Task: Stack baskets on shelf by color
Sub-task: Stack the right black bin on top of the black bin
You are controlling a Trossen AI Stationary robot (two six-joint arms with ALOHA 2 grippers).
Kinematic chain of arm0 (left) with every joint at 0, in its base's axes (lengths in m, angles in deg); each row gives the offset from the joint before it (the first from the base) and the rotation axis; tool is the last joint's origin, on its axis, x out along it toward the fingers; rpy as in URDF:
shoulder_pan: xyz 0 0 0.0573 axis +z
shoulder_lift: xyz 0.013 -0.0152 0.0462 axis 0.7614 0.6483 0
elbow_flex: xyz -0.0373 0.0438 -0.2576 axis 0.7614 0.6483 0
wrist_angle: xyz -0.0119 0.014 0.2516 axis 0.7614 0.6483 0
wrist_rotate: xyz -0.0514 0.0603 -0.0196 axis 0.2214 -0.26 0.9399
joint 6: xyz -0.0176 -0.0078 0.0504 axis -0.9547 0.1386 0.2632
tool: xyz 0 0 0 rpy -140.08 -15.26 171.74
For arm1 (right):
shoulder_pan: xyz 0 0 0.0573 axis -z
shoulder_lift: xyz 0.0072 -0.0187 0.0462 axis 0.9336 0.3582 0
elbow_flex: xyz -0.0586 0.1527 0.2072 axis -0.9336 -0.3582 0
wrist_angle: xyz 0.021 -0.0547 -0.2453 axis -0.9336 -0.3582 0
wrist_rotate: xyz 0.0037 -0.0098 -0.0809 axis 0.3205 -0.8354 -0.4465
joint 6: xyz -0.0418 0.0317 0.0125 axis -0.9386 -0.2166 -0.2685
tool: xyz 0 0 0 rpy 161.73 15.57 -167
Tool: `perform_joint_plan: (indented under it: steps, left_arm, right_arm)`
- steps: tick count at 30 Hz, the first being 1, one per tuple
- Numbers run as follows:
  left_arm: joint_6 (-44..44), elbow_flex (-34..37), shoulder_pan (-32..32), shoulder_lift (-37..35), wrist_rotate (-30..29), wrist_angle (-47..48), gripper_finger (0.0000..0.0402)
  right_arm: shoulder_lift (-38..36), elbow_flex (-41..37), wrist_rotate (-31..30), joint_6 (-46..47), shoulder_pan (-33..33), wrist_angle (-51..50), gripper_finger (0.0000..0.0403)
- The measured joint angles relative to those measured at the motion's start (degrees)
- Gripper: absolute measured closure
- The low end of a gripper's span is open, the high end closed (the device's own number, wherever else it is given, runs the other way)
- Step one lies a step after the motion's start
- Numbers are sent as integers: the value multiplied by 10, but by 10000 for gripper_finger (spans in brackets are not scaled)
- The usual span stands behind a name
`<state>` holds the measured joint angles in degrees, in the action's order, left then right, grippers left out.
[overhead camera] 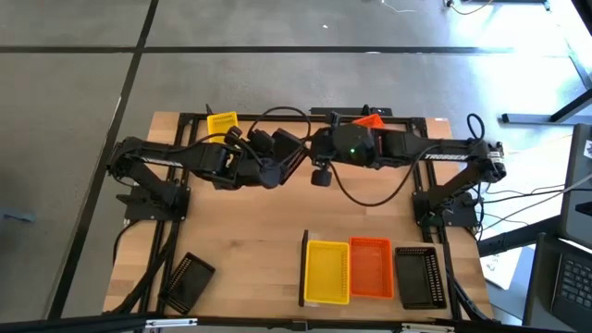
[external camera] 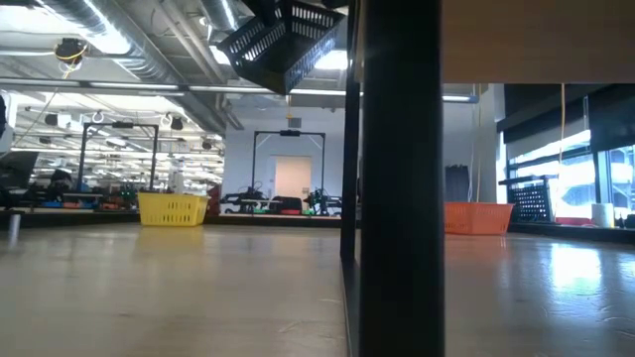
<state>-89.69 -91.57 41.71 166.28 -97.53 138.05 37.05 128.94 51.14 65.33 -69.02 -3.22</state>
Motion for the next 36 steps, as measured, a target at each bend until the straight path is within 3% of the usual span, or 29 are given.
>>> perform_joint_plan:
  steps: [6, 12, 18, 22, 28, 36]
  left_arm:
    - [0, 0, -1, 0, 2, -3, 401]
    - [0, 0, -13, 0, 7, -9, 402]
    - [0, 0, -17, 0, 8, -14, 401]
    - [0, 0, -17, 0, 12, -14, 401]
    - [-2, 0, -17, 0, 14, -16, 401]
    - [-2, 0, 0, 0, 53, -21, 383]
  right_arm:
    - [20, 0, -2, 0, 2, 6, 271]
    - [43, 0, -85, -1, 2, 27, 271]
    - [60, 0, -90, 0, 6, 34, 274]
    - [67, 0, -92, -1, 6, 53, 304]
    - [68, 0, -96, -3, 6, 67, 392]
    - [68, -1, -96, -4, 7, 67, 400]
